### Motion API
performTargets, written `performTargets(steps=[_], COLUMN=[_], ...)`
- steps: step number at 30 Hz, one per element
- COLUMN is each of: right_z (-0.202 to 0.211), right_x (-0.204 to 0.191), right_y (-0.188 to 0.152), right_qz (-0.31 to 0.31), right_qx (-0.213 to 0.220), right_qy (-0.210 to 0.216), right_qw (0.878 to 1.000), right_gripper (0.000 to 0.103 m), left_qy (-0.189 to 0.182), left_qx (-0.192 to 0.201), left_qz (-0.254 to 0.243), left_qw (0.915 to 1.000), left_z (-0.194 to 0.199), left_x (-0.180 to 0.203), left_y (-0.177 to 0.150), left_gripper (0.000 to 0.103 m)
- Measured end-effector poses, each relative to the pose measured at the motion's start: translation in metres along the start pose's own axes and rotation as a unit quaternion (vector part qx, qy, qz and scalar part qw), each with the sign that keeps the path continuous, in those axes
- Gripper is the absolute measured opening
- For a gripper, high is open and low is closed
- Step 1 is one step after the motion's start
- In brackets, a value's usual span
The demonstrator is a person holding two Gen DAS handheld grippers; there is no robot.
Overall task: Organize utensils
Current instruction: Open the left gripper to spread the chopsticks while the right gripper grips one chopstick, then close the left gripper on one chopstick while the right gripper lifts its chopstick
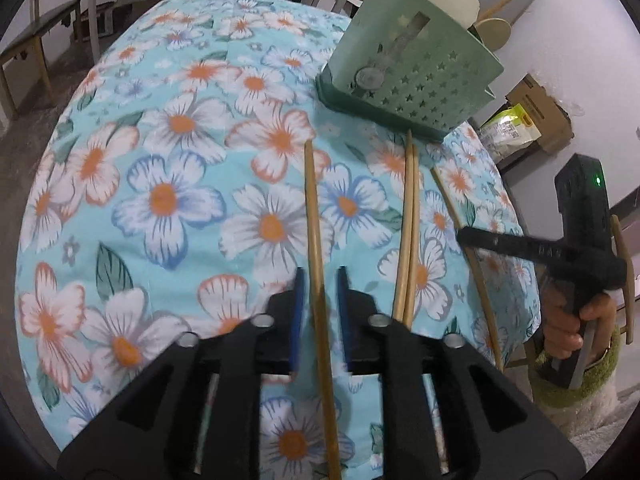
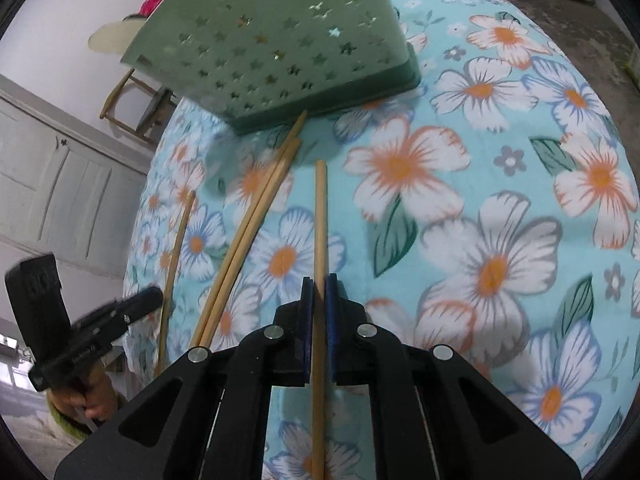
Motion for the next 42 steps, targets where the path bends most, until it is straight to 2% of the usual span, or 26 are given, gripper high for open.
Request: performTargets(steps=[3, 5, 8, 13, 21, 24, 26, 31, 42], right_z=[-0.001, 0.001, -0.001, -0.006, -0.011, -0.014, -0.014, -0.007, 0.033], right_x=[-0.003, -0.005, -0.01, -0.014, -0.017, -0.019, -0.019, -0.018, -0.027], right_y=[0.001, 0.004, 0.01, 0.019, 0.035, 0.041, 0.043, 0.046, 0.036], right_qz=[-0.003, -0.004, 0.001, 0.006, 0.007, 0.012, 0.014, 0.008, 0.01], right_qx=[0.005, 0.01, 0.018, 0.028, 0.042, 0.049, 0.053, 0.065, 0.117], right_qy=[-0.011, -0.013, -0.024, -0.04, -0.047, -0.06, -0.069, -0.065, -0.043], right_qw=[1.0, 1.0, 1.0, 0.999, 0.998, 0.997, 0.996, 0.996, 0.992], right_gripper=[0.009, 0.016, 0.021, 0.021, 0.021, 0.017, 0.009, 0.007, 0.007], left_qy=[0.007, 0.016, 0.03, 0.06, 0.124, 0.144, 0.152, 0.155, 0.109], left_qx=[-0.001, -0.004, -0.011, -0.012, -0.002, 0.001, 0.003, 0.005, 0.019], left_qz=[-0.01, -0.013, -0.015, -0.026, -0.061, -0.073, -0.078, -0.079, -0.053], left_qw=[0.9999, 0.9998, 0.9994, 0.9978, 0.9904, 0.987, 0.9853, 0.9848, 0.9924], left_z=[-0.003, -0.007, -0.015, -0.029, -0.044, -0.047, -0.048, -0.049, -0.03], left_x=[0.003, 0.004, 0.004, 0.005, 0.012, 0.015, 0.017, 0.018, 0.013], left_y=[0.012, 0.02, 0.034, 0.056, 0.081, 0.084, 0.084, 0.085, 0.088], left_gripper=[0.027, 0.027, 0.027, 0.025, 0.012, 0.01, 0.008, 0.007, 0.004])
Point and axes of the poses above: each gripper's, at about its wrist camera, not at the fingertips, and z roughly against the way its jaws point, x to its right, y to its top, the point moved 3 cm from there along -z, roughly the way its jaws point, and after that the axes turned 14 degrees about -x, right-handed, at the moved point
